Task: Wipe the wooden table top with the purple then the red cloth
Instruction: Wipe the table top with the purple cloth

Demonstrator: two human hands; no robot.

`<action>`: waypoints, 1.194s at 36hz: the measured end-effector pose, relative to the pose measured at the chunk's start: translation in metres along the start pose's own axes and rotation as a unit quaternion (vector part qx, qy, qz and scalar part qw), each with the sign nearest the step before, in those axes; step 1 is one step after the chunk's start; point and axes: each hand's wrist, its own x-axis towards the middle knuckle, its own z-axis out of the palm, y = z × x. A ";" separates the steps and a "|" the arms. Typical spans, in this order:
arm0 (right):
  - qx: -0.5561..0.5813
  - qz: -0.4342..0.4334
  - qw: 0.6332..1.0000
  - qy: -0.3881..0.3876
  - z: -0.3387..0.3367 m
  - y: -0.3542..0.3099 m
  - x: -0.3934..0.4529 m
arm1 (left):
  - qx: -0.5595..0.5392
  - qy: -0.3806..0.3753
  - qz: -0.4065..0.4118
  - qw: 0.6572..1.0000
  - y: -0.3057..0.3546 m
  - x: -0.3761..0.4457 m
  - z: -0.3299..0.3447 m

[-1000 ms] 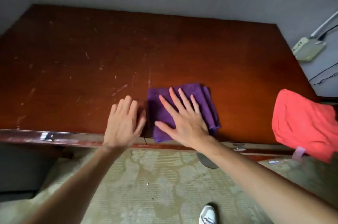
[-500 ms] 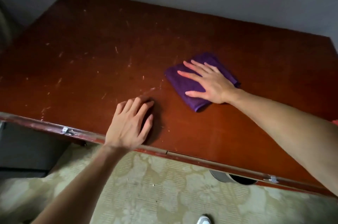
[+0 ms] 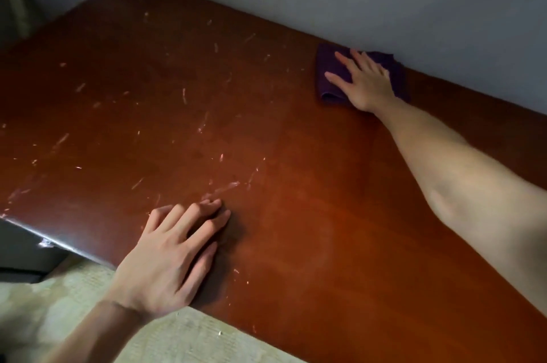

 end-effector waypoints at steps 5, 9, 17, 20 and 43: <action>0.014 0.055 0.998 0.010 0.001 -0.006 0.010 | -0.013 -0.002 -0.004 1.000 0.000 0.000 -0.001; 0.016 0.079 0.997 0.002 0.003 -0.015 0.002 | -0.012 0.004 -0.002 1.000 -0.001 -0.002 0.000; -0.001 0.088 0.996 0.021 0.020 -0.057 -0.065 | 0.008 0.016 0.006 1.000 -0.001 -0.003 0.001; -0.009 0.065 0.997 0.033 0.032 -0.088 -0.117 | 0.019 0.026 0.009 0.999 0.001 -0.002 0.000; -0.064 -0.227 0.971 -0.028 0.060 -0.205 -0.311 | 0.071 0.100 0.030 0.992 -0.090 -0.020 -0.041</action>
